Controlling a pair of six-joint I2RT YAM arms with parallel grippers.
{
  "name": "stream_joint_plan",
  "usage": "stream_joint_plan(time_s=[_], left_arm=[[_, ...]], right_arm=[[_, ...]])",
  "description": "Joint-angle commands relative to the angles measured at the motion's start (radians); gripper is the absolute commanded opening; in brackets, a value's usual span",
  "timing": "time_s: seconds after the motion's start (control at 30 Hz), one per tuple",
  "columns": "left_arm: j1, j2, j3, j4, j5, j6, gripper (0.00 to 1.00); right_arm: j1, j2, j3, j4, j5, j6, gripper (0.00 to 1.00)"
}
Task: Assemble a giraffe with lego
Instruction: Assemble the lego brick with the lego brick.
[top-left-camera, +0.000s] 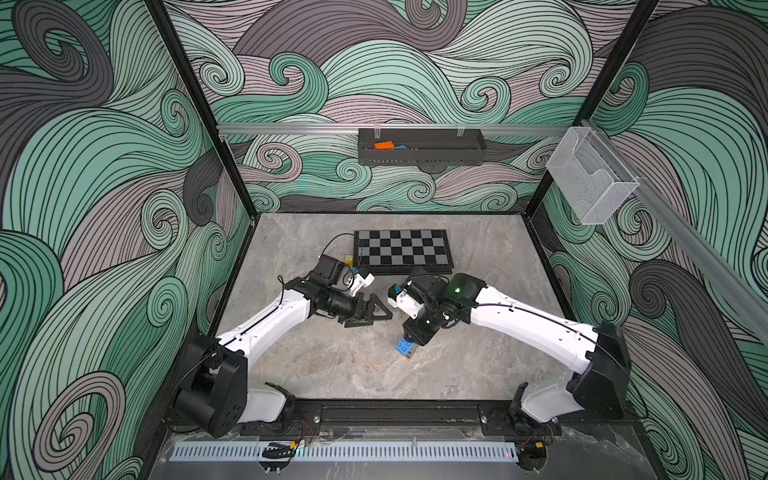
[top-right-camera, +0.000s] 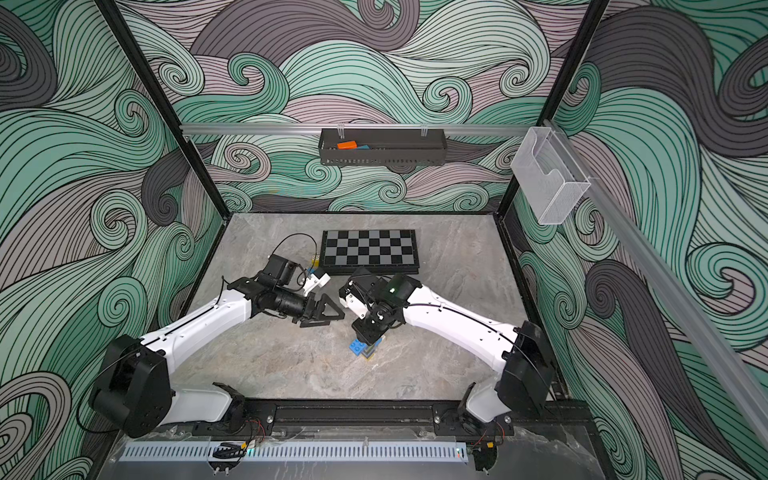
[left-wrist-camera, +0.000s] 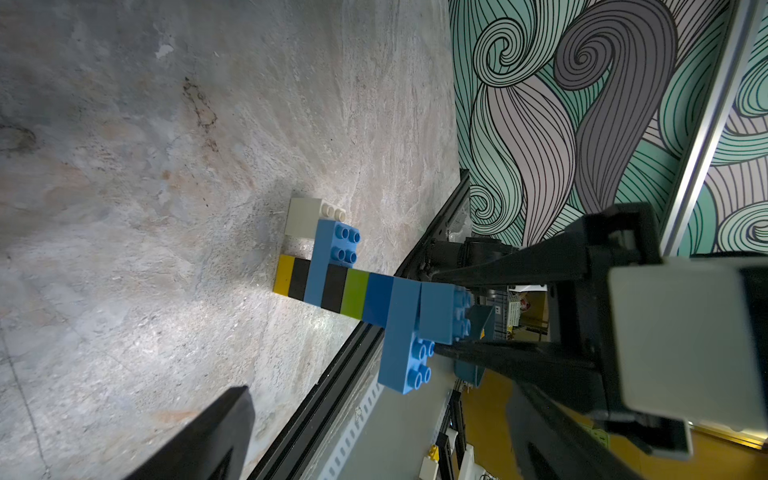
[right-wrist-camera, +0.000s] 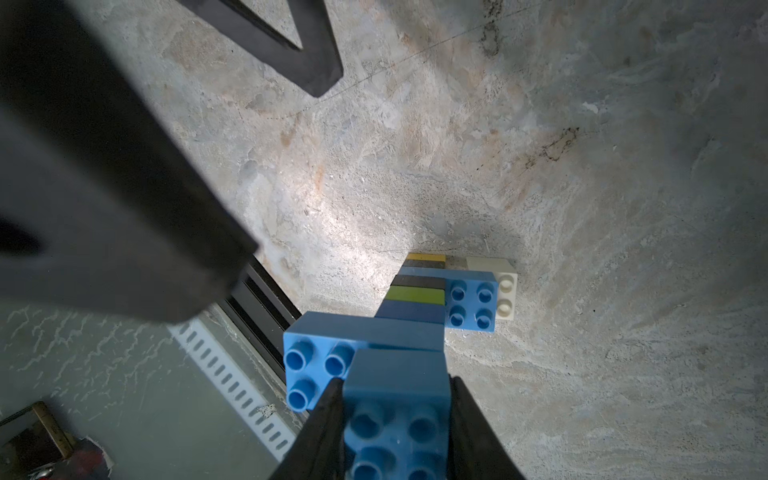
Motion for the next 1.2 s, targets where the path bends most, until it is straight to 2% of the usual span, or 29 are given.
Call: stream_joint_plan(time_s=[0.0, 0.13, 0.3, 0.43, 0.6, 1.17], left_arm=[[0.008, 0.007, -0.008, 0.001, 0.038, 0.012, 0.99], [0.008, 0.004, -0.020, 0.018, 0.054, 0.003, 0.99], [0.001, 0.033, -0.055, 0.110, 0.112, -0.070, 0.99], [-0.025, 0.062, -0.042, 0.127, 0.108, -0.084, 0.98], [-0.050, 0.087, -0.051, 0.238, 0.112, -0.171, 0.99], [-0.144, 0.199, -0.042, 0.254, 0.089, -0.158, 0.99]], right_arm=[[-0.001, 0.047, -0.074, -0.034, 0.014, -0.001, 0.34], [-0.012, 0.052, -0.101, -0.019, 0.008, -0.004, 0.34], [-0.012, 0.050, -0.126, 0.005, 0.000, -0.008, 0.34], [-0.012, 0.043, -0.155, 0.026, -0.009, -0.010, 0.34], [-0.011, 0.034, -0.181, 0.035, -0.005, -0.007, 0.33], [-0.012, 0.001, -0.200, 0.034, 0.003, -0.002, 0.33]])
